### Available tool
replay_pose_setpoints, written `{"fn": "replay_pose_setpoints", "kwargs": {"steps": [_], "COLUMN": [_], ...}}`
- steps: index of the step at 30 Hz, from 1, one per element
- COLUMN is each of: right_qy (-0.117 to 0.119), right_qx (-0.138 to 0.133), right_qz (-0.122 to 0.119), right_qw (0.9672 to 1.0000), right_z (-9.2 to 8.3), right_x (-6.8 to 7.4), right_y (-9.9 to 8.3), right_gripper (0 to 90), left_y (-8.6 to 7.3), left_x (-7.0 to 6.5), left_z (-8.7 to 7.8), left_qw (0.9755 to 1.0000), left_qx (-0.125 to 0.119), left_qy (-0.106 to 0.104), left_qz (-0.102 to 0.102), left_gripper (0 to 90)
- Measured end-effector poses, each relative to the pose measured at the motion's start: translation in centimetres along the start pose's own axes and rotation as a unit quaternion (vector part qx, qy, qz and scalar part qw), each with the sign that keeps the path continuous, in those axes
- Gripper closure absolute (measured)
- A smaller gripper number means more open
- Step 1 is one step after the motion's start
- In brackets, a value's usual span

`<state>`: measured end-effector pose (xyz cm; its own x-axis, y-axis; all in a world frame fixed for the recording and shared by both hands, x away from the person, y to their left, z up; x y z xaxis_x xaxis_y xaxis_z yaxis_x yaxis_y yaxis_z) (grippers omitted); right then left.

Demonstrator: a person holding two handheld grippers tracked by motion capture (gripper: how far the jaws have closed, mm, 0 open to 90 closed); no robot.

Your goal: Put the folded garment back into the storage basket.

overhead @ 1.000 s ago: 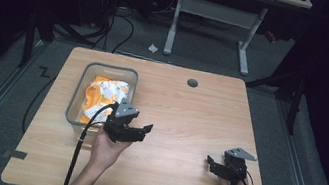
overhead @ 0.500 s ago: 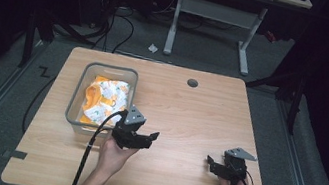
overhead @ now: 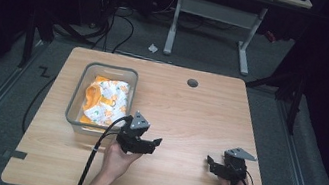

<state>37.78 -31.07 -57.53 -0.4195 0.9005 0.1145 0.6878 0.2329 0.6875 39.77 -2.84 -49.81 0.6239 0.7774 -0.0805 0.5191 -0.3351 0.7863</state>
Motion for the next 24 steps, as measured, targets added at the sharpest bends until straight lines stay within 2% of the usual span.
{"fn": "replay_pose_setpoints", "kwargs": {"steps": [4,11,24], "right_qy": [0.000,0.000,0.000], "right_qx": [0.000,0.000,-0.001], "right_qz": [0.000,0.000,-0.001], "right_qw": [1.0000,1.0000,1.0000], "right_z": [0.0,0.0,0.0], "right_x": [0.0,0.0,0.0], "right_y": [0.0,0.0,0.0], "right_gripper": [26.5,26.4,26.4], "left_y": [-0.4,-0.7,-2.0], "left_x": [-0.3,-0.5,-1.0], "left_z": [0.6,1.1,2.4], "left_qw": [0.9999,0.9998,0.9992], "left_qx": [0.006,0.013,0.029], "left_qy": [-0.010,-0.014,-0.027], "left_qz": [-0.004,-0.002,-0.012], "left_gripper": [33.8,33.8,34.1]}}
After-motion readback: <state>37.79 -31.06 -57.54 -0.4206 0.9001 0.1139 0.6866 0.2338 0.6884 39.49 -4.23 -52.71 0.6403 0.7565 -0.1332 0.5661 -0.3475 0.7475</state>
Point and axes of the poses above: each handheld gripper's, and its own axes: z roughly forward along the jaws, y roughly out of its top, x roughly to its left, the point moved 8 cm from there along z, roughly forward along the jaws, and after that the axes turned 10 degrees about y, right-handed, at the moved point
